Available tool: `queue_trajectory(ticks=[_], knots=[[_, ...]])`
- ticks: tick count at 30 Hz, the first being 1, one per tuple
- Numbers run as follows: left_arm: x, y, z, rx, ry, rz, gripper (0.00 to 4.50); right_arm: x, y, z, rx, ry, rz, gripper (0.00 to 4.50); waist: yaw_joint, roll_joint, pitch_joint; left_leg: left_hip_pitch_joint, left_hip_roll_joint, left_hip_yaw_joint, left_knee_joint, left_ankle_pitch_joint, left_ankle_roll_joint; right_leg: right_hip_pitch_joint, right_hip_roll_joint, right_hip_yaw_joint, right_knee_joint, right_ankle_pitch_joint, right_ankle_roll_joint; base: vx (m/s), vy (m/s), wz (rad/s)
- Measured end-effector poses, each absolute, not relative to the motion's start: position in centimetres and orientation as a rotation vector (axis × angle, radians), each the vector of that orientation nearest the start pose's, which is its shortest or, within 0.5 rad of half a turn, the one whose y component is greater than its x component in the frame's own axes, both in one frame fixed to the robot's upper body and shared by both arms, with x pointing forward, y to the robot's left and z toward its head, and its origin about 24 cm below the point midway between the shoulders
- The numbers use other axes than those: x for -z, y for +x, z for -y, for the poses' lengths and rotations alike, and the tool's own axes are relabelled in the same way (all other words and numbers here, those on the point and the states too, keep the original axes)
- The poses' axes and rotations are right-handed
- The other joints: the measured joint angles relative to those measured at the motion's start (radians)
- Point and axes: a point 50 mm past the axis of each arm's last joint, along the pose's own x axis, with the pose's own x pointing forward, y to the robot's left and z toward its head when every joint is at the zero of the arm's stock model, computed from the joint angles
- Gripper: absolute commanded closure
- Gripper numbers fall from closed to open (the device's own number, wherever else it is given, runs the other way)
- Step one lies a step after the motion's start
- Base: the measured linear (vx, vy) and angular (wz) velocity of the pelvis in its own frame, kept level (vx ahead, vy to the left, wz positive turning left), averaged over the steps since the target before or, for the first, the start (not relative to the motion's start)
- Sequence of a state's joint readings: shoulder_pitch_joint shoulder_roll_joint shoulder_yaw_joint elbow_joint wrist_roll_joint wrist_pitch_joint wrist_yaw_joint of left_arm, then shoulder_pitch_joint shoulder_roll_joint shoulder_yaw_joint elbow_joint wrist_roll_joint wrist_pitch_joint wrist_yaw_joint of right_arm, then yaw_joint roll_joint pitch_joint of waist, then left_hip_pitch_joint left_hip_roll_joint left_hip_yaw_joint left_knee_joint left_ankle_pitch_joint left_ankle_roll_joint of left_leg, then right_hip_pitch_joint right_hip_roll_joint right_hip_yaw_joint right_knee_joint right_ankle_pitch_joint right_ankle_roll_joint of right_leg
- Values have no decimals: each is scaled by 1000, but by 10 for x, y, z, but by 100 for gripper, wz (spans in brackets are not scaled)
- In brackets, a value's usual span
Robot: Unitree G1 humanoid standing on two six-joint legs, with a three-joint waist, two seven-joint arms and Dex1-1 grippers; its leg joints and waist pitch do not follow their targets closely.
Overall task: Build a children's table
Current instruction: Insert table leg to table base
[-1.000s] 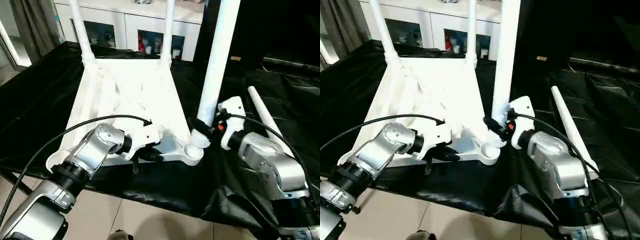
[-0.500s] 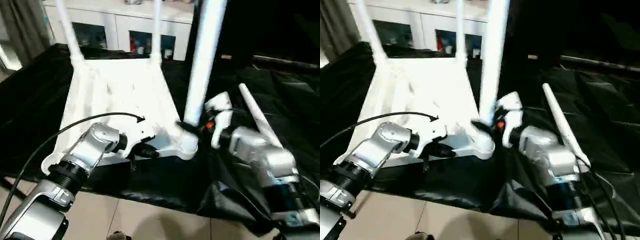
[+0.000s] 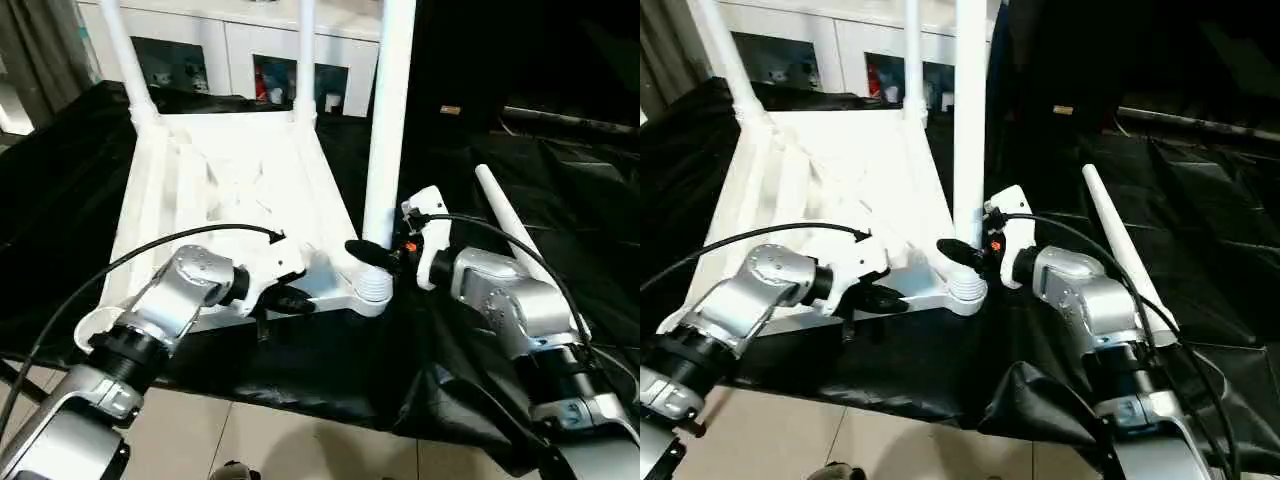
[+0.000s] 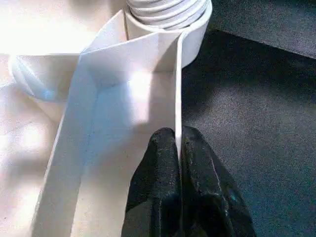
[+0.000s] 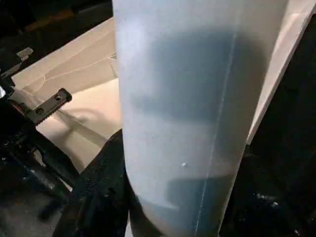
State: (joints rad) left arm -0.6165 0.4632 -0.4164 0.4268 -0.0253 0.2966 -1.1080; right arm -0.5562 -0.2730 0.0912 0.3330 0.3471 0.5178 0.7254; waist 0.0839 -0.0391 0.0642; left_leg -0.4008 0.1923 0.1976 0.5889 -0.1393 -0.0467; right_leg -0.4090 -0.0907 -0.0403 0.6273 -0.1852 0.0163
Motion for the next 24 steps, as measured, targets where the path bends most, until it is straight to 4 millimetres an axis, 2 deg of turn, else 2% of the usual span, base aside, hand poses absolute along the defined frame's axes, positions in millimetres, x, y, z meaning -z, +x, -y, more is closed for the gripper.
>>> queue_trajectory(ticks=[8, 14, 21, 24], knots=[[-66, 318, -132, 1263, 493, -525, 450, -79, 329, 133, -861, 218, -303, 261, 3, 1, 0, 0, 0, 0, -2, 0, 0, 0, 0, 0, -2, 0, 0, 0, 0, 0], [-64, 321, -131, 1261, 478, -531, 450, -71, 322, 136, -833, 225, -219, 261, 5, 7, 0, 1, 0, 0, -2, 0, 0, 1, 0, 0, -3, 0, 0, 0, 0, 0], [-62, 326, -129, 1255, 473, -542, 450, -59, 318, 133, -754, 274, -143, 261, 4, 28, 4, 6, -1, -2, -3, 0, 0, 6, -1, -2, -6, 0, 0, 0, 0, 0], [-61, 328, -129, 1253, 472, -545, 450, -55, 314, 134, -698, 314, -89, 262, 5, 49, 5, 11, -3, -7, -8, 0, 0, 12, -1, -7, -18, 0, 0, 0, 0, 0]])
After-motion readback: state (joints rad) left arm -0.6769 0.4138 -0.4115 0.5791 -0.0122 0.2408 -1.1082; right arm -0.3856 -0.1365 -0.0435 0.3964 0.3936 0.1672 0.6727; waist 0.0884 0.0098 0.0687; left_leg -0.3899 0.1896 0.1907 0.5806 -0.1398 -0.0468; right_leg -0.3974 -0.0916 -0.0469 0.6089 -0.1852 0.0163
